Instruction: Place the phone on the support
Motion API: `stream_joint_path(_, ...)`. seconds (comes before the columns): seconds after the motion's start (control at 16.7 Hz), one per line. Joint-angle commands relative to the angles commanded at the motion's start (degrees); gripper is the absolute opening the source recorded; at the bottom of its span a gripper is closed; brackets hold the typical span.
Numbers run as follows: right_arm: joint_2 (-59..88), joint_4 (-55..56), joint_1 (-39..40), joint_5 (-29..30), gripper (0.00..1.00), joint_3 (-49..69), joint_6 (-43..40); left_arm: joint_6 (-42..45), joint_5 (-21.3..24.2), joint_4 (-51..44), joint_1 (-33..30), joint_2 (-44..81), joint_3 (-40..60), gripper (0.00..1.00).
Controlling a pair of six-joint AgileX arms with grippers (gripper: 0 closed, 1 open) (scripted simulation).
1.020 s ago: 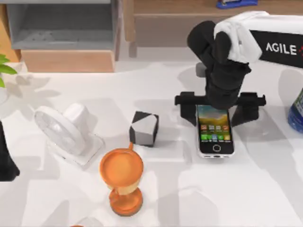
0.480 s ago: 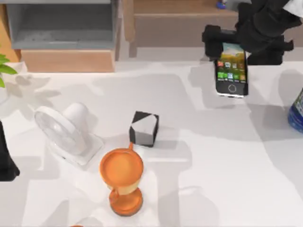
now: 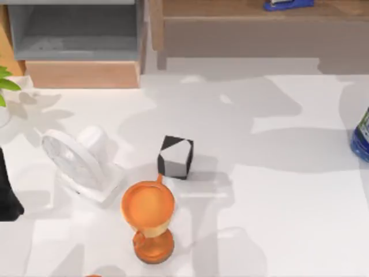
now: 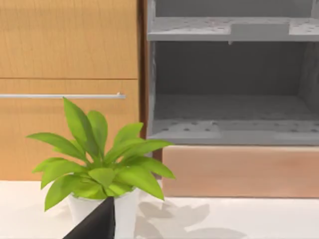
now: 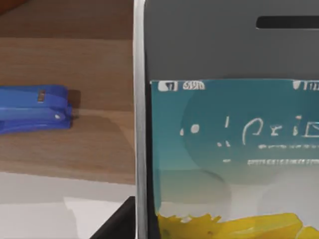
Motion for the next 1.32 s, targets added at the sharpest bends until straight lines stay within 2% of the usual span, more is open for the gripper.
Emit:
stream_joint_path(0.42, -7.7, 10.7, -24.6, -15.2, 0.0, -15.6, -20.7, 0.0, 0.0, 0.0, 0.0, 0.0, 0.0, 1.0)
stream_joint_path(0.72, -10.8, 17.2, -37.1, -27.2, 0.0, -28.3, -29.9, 0.0, 0.0, 0.0, 0.0, 0.0, 0.0, 1.0)
stream_joint_path(1.02, -12.5, 21.3, -43.5, -35.8, 0.0, -36.4, -33.7, 0.0, 0.0, 0.0, 0.0, 0.0, 0.0, 1.0)
stream_joint_path(1.32, -12.6, 21.8, -44.2, -36.9, 0.0, -37.3, -34.0, 0.0, 0.0, 0.0, 0.0, 0.0, 0.0, 1.0)
